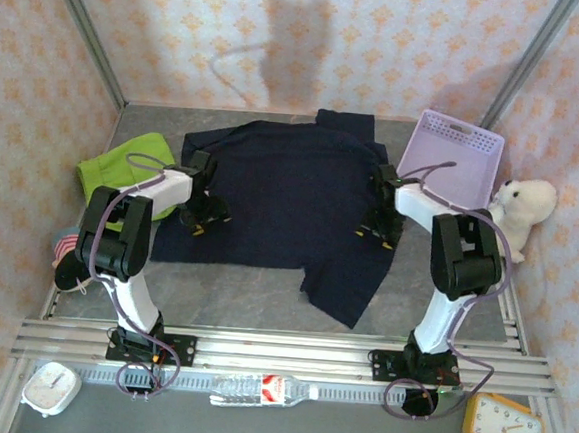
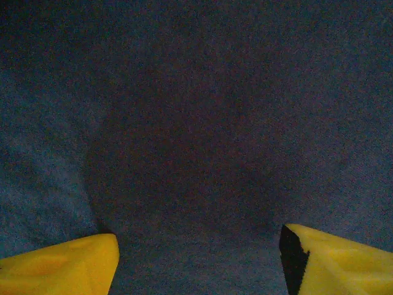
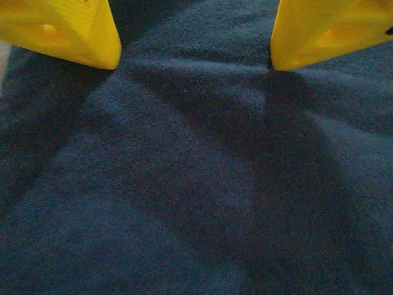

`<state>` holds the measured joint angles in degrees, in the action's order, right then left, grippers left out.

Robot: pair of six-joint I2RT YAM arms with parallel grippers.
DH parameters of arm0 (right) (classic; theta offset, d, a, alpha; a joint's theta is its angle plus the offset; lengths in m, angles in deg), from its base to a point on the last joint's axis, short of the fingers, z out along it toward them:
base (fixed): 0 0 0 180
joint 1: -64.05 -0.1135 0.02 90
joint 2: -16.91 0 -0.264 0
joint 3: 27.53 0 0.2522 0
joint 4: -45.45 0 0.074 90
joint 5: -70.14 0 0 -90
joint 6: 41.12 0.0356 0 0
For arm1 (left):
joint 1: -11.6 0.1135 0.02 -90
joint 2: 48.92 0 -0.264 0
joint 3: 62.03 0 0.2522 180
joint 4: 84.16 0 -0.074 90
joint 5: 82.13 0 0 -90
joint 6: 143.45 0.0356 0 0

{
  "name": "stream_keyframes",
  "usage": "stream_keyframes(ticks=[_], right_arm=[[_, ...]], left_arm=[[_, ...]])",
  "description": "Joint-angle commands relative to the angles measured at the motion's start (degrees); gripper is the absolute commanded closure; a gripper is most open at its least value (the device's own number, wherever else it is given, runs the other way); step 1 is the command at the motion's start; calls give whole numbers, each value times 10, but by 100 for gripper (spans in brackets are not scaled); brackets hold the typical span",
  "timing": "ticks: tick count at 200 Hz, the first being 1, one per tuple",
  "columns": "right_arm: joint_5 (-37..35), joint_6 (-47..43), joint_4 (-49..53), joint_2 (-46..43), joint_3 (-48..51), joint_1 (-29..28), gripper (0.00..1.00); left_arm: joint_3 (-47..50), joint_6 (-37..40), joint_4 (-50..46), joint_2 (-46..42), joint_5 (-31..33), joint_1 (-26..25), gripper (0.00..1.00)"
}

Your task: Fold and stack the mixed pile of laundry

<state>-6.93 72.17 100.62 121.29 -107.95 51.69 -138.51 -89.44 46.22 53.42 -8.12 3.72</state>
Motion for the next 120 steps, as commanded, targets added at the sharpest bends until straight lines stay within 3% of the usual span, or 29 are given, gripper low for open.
stream_keyframes(ticks=[1, 35, 73, 97, 120], right_arm=[[-33, -12, -16, -25, 20, 32, 30], [-28, -49, -15, -30, 3, 80, 28], [10, -60, 32, -79, -23, 80, 28], [10, -27, 58, -156, 27, 63, 29], [20, 18, 73, -238, 104, 30, 31]], left_arm=[[45, -36, 28, -8, -24, -28, 28], [73, -81, 52, -34, -37, -47, 28], [17, -64, -9, -76, -11, -50, 26], [-15, -42, -46, -97, 39, -47, 25], [-17, -38, -53, -108, 47, -35, 24]])
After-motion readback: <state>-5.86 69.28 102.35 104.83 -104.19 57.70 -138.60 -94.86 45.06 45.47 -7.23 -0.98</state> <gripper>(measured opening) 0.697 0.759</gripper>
